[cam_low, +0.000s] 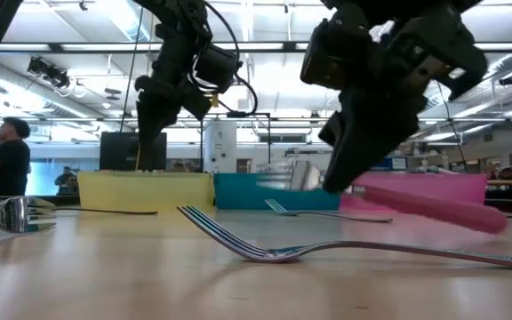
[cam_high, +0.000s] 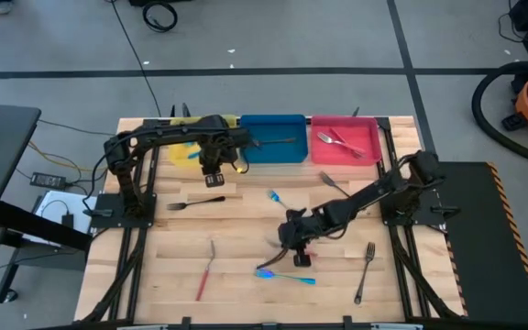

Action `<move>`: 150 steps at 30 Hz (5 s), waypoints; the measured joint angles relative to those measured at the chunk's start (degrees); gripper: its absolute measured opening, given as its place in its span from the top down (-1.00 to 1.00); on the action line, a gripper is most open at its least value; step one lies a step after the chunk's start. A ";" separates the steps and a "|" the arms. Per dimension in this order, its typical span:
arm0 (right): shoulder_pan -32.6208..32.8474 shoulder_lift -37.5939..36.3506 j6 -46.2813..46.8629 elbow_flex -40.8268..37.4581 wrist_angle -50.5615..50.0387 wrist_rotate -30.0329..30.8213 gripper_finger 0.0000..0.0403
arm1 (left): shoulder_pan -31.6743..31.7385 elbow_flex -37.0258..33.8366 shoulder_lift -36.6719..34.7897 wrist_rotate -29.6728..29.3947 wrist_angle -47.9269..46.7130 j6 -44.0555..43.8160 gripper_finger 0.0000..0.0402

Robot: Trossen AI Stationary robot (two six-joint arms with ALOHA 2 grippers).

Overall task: Sort silverware by color (type)
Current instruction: Put the pink fork into the pink bin, then put the iridescent fork into the yellow bin

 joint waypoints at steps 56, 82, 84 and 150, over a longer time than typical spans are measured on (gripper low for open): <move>-64.59 -16.38 -42.50 -2.80 -22.79 11.96 0.98 | 1.94 0.00 0.02 -0.06 27.81 22.09 0.62; -62.97 -11.91 -45.55 -2.78 -19.58 16.96 0.60 | 7.53 0.00 0.02 -0.04 37.24 26.28 0.62; -61.86 -12.48 -45.55 -2.78 -19.57 19.34 0.58 | 7.38 0.00 0.04 -0.01 35.45 26.28 0.62; -37.50 -38.07 -22.14 -2.75 -37.74 14.32 0.56 | -10.23 0.00 6.46 12.13 48.47 -0.33 0.38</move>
